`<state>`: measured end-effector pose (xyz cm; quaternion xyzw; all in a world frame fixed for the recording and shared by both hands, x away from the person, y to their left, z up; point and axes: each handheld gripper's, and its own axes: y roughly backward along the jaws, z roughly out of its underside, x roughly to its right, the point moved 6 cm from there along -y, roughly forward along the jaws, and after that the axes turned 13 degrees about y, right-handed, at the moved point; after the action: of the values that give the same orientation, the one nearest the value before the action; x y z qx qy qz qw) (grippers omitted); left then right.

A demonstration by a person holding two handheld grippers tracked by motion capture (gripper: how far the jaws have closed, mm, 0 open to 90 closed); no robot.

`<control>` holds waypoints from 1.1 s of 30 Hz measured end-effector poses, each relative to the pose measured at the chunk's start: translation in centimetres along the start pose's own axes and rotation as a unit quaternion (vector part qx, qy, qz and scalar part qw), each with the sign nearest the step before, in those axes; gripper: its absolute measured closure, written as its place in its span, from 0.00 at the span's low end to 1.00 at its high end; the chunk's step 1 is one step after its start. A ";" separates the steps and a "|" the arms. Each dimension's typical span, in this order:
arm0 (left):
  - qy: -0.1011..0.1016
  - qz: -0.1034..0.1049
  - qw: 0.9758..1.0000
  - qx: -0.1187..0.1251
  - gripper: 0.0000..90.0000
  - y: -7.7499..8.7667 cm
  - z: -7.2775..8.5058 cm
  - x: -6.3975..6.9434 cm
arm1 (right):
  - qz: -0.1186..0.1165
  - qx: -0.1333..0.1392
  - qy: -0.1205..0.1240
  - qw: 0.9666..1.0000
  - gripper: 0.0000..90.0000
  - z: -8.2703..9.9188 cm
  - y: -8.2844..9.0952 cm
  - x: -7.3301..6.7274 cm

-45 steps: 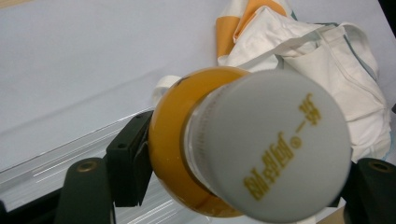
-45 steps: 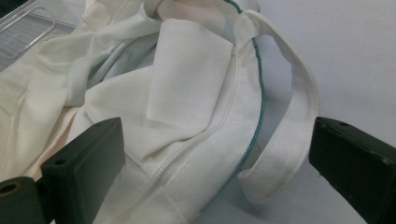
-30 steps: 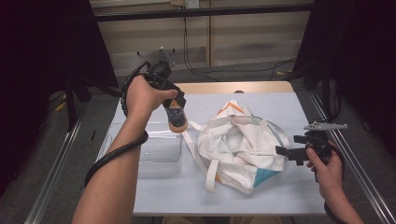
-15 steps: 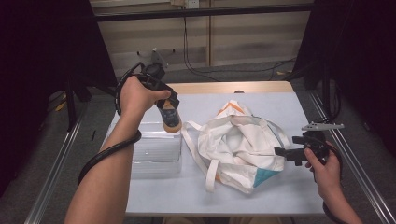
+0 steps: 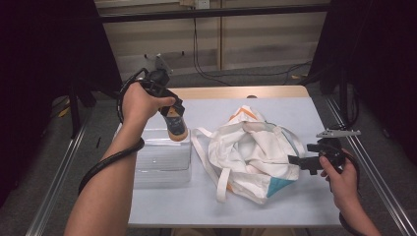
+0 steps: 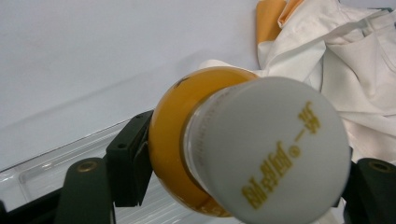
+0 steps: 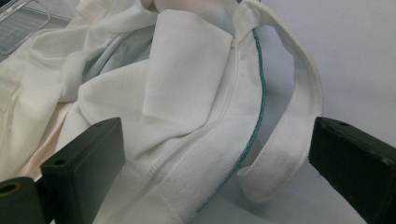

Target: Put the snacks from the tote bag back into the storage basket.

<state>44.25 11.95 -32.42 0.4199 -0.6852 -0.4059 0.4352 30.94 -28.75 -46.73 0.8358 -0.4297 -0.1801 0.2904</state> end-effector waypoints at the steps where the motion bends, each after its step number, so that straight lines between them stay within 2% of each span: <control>1: -0.001 -0.002 1.000 -0.004 0.34 0.0 0.1 -0.1 | 0.000 0.000 0.000 1.000 0.04 0.0 0.0 0.0; 6: -0.003 -0.010 1.000 -0.006 0.33 -0.4 0.1 -0.6 | 0.000 -0.001 -0.001 1.000 0.04 0.0 0.0 0.1; 11: 0.003 -0.008 1.000 -0.011 0.33 -1.2 0.3 -0.8 | -0.001 0.000 0.001 1.000 0.04 0.0 -0.1 0.1; 15: -0.008 -0.012 1.000 -0.013 0.33 -1.8 0.3 -1.0 | 0.001 -0.001 -0.003 1.000 0.04 0.0 0.0 0.1; 16: -0.003 -0.013 1.000 -0.016 0.33 -2.0 0.3 -0.9 | 0.002 -0.001 -0.002 1.000 0.04 0.0 0.0 0.1; 19: -0.008 -0.012 1.000 -0.019 0.33 -2.3 0.3 -1.0 | 0.001 0.000 0.000 1.000 0.04 0.0 0.0 0.1; 20: -0.002 -0.010 1.000 -0.015 0.33 -2.4 0.3 -0.9 | -0.001 0.000 -0.001 1.000 0.04 0.0 -0.1 0.1; 22: -0.012 -0.013 1.000 -0.022 0.33 -2.6 0.3 -1.0 | 0.001 -0.001 -0.002 1.000 0.04 0.1 -0.1 0.1; 25: -0.007 -0.013 1.000 -0.019 0.33 -3.0 0.3 -1.0 | 0.000 -0.001 -0.002 1.000 0.04 0.1 -0.2 0.1; 26: -0.012 -0.011 1.000 -0.021 0.33 -3.1 0.2 -1.1 | -0.001 0.000 -0.003 1.000 0.03 0.1 -0.2 0.1; 32: -0.016 -0.013 0.999 -0.026 0.33 -3.9 0.3 -1.1 | -0.001 -0.001 -0.002 1.000 0.04 0.1 -0.1 0.1; 33: -0.023 -0.013 0.999 -0.029 0.33 -4.1 0.4 -1.1 | 0.000 -0.001 0.000 1.000 0.04 0.1 -0.2 0.1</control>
<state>45.11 11.78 -36.58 0.4065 -0.6773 -0.4405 0.4265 31.06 -28.79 -46.90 0.8357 -0.4293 -0.1809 0.2909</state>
